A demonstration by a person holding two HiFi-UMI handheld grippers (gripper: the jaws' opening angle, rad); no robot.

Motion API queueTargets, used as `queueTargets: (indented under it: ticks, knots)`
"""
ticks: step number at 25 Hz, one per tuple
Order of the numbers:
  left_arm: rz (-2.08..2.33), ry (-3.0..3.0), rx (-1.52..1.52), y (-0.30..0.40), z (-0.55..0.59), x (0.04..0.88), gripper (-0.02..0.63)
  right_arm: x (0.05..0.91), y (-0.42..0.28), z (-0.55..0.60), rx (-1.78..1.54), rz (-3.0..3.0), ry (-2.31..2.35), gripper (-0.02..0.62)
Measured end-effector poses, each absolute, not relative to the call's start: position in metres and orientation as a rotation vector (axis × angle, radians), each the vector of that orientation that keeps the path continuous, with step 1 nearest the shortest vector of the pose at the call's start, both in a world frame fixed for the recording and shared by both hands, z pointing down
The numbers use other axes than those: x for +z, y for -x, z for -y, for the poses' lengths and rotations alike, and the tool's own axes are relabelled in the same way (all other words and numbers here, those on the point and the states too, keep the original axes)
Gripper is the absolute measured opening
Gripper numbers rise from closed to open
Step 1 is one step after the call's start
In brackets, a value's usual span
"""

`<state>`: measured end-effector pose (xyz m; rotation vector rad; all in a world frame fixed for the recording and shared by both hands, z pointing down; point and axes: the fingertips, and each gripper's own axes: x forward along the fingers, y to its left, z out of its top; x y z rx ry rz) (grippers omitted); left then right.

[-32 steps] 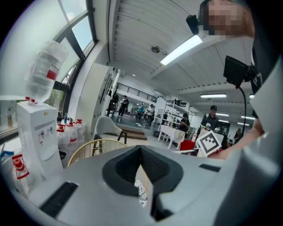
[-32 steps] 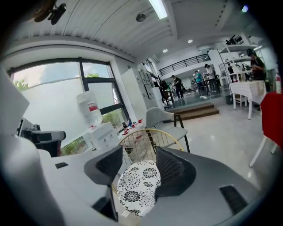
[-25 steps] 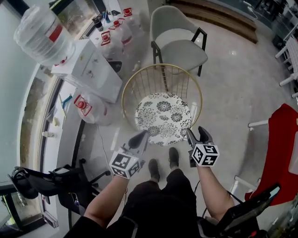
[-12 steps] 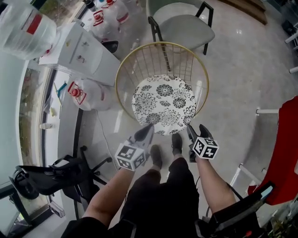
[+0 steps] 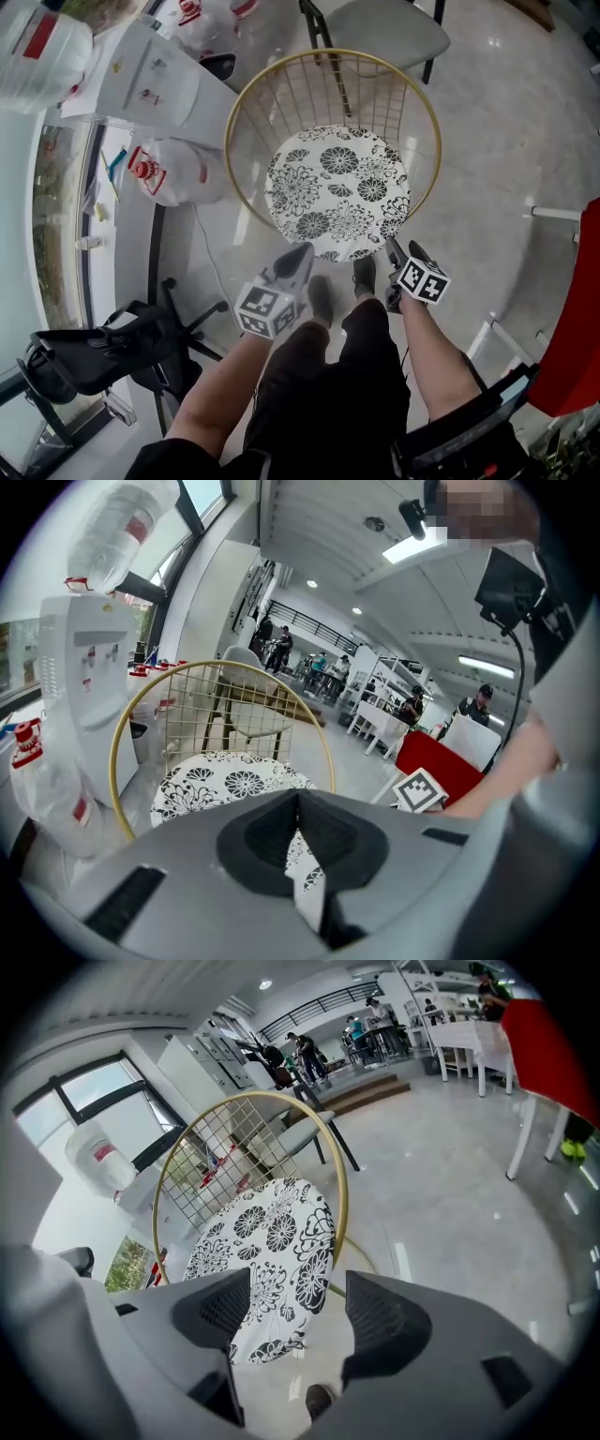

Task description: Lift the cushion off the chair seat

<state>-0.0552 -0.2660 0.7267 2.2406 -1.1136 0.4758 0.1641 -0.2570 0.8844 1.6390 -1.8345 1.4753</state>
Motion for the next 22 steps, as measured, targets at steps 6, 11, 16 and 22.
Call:
queueTargets:
  ticks: [6, 11, 16, 22]
  knots:
    - [1.123, -2.218, 0.486, 0.058, 0.265, 0.762, 0.008, 0.929, -0.151, 0.254, 1.564, 1.819, -1.614, 0.308]
    - [1.147, -2.209, 0.507, 0.057, 0.267, 0.784, 0.008, 0.954, -0.144, 0.258, 1.582, 1.828, -1.597, 0.308]
    - [1.146, -2.196, 0.497, 0.057, 0.272, 0.796, 0.008, 0.974, -0.139, 0.271, 1.674, 1.813, -1.639, 0.308]
    - [1.131, -2.199, 0.511, 0.058, 0.268, 0.8, 0.008, 0.984, -0.129, 0.281, 1.725, 1.813, -1.642, 0.224]
